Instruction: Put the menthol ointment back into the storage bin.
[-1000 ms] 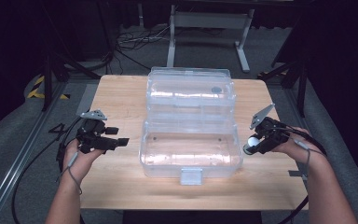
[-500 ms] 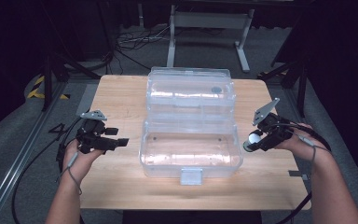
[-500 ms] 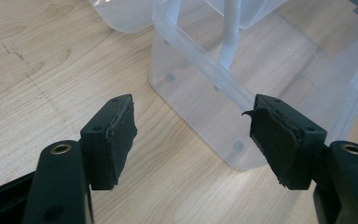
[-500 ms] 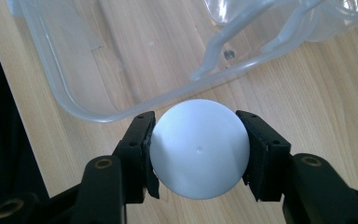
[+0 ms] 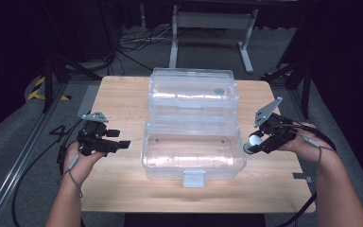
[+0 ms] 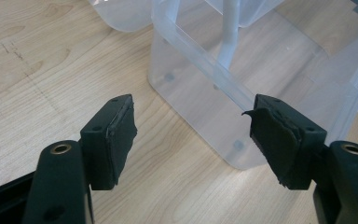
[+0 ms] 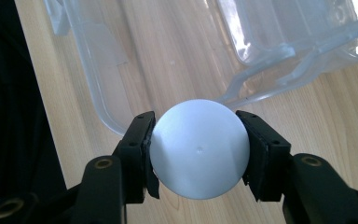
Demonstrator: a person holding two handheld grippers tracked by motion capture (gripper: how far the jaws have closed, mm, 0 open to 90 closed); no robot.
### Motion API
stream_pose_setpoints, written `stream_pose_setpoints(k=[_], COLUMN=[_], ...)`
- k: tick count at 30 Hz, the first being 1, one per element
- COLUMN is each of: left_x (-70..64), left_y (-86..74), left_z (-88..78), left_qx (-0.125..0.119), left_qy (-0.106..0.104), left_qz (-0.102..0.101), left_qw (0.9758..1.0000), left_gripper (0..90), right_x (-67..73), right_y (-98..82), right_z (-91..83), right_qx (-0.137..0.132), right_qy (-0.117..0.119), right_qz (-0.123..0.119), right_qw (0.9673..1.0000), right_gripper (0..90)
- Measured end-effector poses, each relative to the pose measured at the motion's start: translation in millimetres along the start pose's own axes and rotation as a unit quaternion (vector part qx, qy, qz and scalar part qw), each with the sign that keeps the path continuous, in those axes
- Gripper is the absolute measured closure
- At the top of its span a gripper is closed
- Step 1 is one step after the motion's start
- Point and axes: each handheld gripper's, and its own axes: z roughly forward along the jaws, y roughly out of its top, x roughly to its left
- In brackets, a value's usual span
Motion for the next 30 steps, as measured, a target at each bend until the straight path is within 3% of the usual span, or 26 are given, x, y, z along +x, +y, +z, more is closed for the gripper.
stream_pose_setpoints(k=[18,30], left_x=[0.0,0.6], left_y=[-0.2,-0.5], left_z=[0.0,-0.5], left_qx=[0.001,0.002], left_qy=[0.001,0.001], left_qz=[0.002,0.000], left_qw=[1.0000,1.0000], left_gripper=[31.5,31.4], right_x=[20.0,19.8], right_y=[18.1,21.4], right_z=[-1.1,10.0], right_qx=[-0.005,0.003], right_qy=[0.015,0.026], right_qz=[-0.044,-0.039], right_qw=[0.9989,0.9989], right_gripper=[50.4,50.4])
